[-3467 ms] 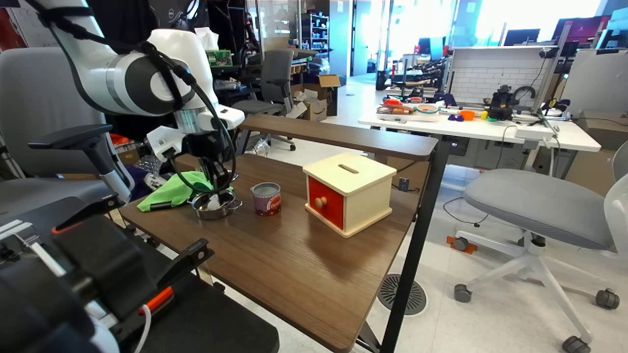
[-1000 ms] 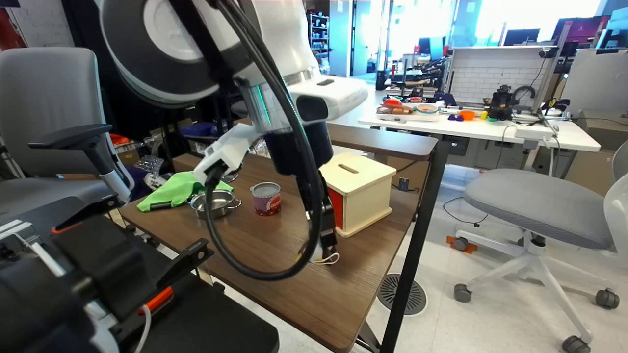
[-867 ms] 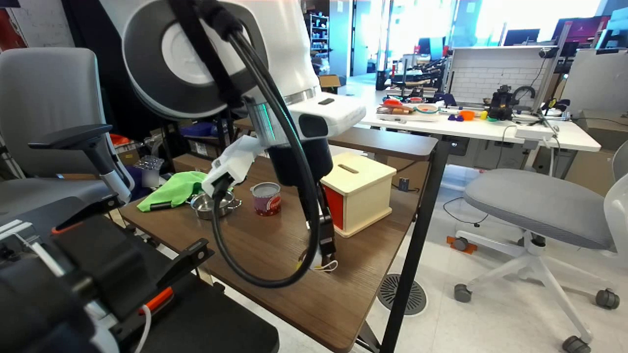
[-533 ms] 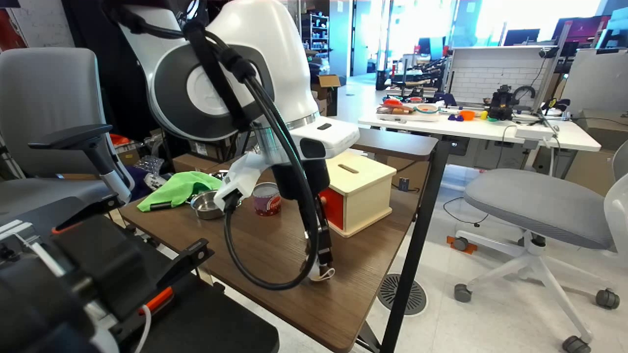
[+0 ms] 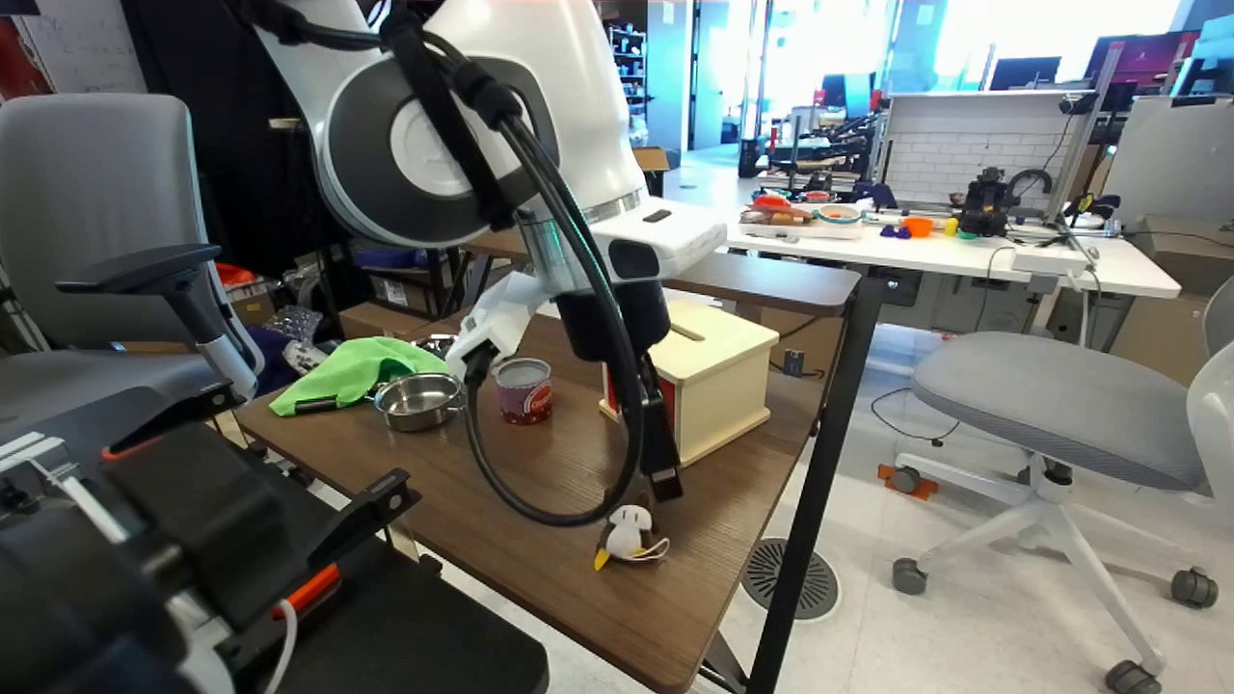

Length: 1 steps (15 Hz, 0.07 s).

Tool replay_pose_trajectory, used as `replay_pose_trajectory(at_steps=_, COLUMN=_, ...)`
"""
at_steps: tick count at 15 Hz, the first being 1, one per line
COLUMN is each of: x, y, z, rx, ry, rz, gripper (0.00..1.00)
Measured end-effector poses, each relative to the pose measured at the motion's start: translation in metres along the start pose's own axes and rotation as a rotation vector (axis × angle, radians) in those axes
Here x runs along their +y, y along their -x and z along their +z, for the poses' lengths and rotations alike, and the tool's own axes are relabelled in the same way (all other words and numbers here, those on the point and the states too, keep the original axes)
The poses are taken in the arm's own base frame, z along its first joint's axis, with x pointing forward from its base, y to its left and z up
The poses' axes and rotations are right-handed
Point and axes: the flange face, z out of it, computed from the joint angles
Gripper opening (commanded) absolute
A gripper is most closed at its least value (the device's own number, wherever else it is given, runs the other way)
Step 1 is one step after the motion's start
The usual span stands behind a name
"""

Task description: Take the object in the pot and put it on the table

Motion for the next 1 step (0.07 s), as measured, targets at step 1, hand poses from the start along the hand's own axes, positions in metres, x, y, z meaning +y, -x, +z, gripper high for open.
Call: replay_pose_trajectory(at_steps=1, x=-0.0071, y=0.0035, z=-0.0123, rx=-0.016, ry=-0.027, rz=-0.018, gripper=0.87)
